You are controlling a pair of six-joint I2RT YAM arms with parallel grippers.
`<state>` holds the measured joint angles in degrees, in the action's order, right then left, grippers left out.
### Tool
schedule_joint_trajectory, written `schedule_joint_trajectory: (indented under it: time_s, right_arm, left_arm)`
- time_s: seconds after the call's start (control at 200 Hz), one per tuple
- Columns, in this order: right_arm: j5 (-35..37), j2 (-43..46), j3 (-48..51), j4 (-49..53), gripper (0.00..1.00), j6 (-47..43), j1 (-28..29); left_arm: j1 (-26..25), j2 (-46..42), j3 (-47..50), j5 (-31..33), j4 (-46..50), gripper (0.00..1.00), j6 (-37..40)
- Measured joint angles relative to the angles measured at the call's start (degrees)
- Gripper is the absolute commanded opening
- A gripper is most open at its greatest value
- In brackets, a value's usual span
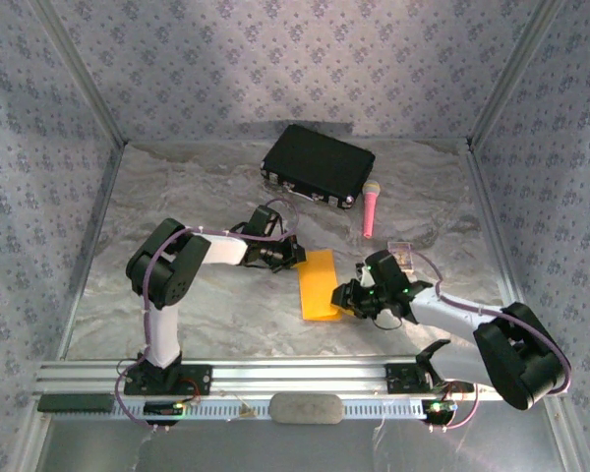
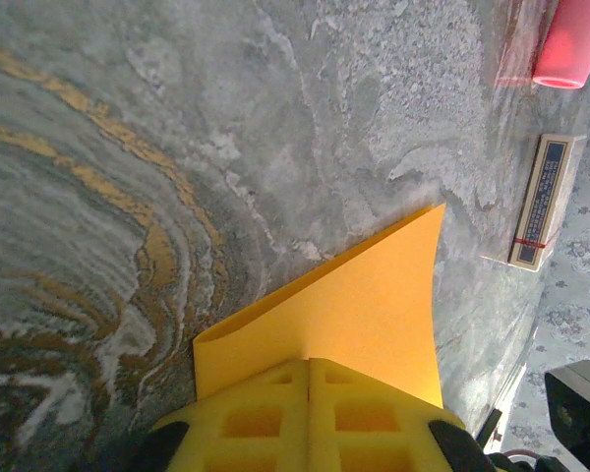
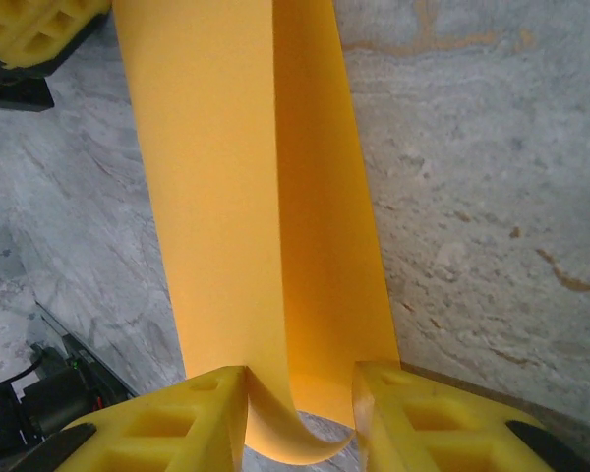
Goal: Fold a paper plane with a square sheet of paper (pick it up from the middle)
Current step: First fold the square sheet of paper in half at the center of the table.
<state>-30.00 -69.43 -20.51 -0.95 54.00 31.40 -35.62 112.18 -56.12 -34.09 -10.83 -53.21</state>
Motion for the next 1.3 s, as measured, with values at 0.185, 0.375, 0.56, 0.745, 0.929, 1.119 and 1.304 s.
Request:
schedule_joint_trajectory:
  time_s: [0.185, 0.375, 0.56, 0.745, 0.929, 1.119, 1.304]
  right_arm:
    - [-1.81, -0.33, -0.11, -2.25, 0.36, -0.7, -1.36]
    - [-4.22, -3.34, -0.81, -5.51, 0.34, -1.68, -2.69]
    - [-5.64, -5.55, -1.75, -7.54, 0.32, -2.62, -3.37]
    - [-6.29, -7.72, -1.81, -8.63, 0.25, -3.23, -4.28]
    - [-6.6, -9.64, -1.81, -9.4, 0.13, -3.65, -4.39]
    - [-6.6, -10.51, -1.81, -10.58, 0.06, -3.39, -4.44]
    - [-5.44, -11.04, -1.84, -13.49, 0.04, -1.25, -4.33]
  left_arm:
    - [0.0, 0.0, 0.04, -0.02, -0.15, 0.0, -0.02]
    - [0.0, 0.0, 0.04, -0.2, -0.22, 0.0, -0.02]
    - [0.0, 0.0, 0.04, -0.22, -0.24, 0.0, -0.02]
    - [0.0, 0.0, 0.07, -0.26, -0.33, 0.02, -0.04]
    - [0.0, -0.35, 0.11, -0.66, -0.31, 0.15, -0.42]
    - [-0.13, -5.55, 0.92, -0.28, 1.11, 0.46, -0.15]
    - [-0.15, -14.93, 1.33, 2.71, 4.74, 0.63, 2.51]
